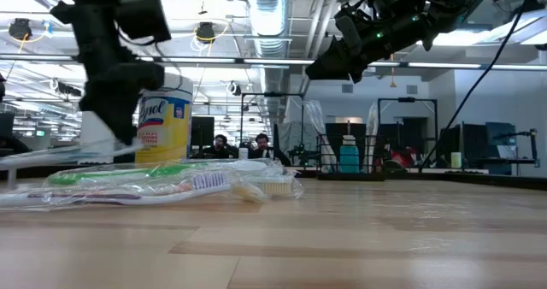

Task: Pick & Place toothbrushing station
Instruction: Put the blue toothbrush into the black mesh organizer

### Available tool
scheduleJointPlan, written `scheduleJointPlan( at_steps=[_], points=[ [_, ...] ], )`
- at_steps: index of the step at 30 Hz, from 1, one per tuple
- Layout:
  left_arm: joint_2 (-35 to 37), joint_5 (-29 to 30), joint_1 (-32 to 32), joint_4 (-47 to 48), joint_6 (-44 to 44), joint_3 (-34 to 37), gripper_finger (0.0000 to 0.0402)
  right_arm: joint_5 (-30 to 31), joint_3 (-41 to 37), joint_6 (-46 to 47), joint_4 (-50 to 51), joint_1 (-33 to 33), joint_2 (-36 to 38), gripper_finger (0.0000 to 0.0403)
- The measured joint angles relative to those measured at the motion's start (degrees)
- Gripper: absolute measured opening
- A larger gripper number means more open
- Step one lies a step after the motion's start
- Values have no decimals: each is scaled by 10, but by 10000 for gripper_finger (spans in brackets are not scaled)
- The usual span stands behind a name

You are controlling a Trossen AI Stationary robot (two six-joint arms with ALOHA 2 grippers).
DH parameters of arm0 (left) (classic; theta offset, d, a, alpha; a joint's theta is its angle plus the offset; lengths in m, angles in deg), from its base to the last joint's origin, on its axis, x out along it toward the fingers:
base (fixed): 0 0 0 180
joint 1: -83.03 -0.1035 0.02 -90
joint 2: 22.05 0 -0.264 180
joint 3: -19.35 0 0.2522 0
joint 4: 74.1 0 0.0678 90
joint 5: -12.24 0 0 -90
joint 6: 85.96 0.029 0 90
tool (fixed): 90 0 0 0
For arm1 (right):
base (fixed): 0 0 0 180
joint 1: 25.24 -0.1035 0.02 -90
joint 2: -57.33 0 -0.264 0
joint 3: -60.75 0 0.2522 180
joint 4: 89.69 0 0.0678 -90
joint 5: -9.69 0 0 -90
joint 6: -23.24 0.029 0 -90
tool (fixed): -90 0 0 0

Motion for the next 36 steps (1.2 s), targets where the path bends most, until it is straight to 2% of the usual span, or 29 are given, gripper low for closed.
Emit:
scheduleJointPlan(
  at_steps=[16, 36],
  points=[
    [0, -1, 0, -299, 180, -8, 1, 0, 0, 9, 0, 0, 0, 123],
    [-4, -10, 0, -597, 327, -9, 1, -1, 0, 9, -28, -16, 0, 123]
  ],
)
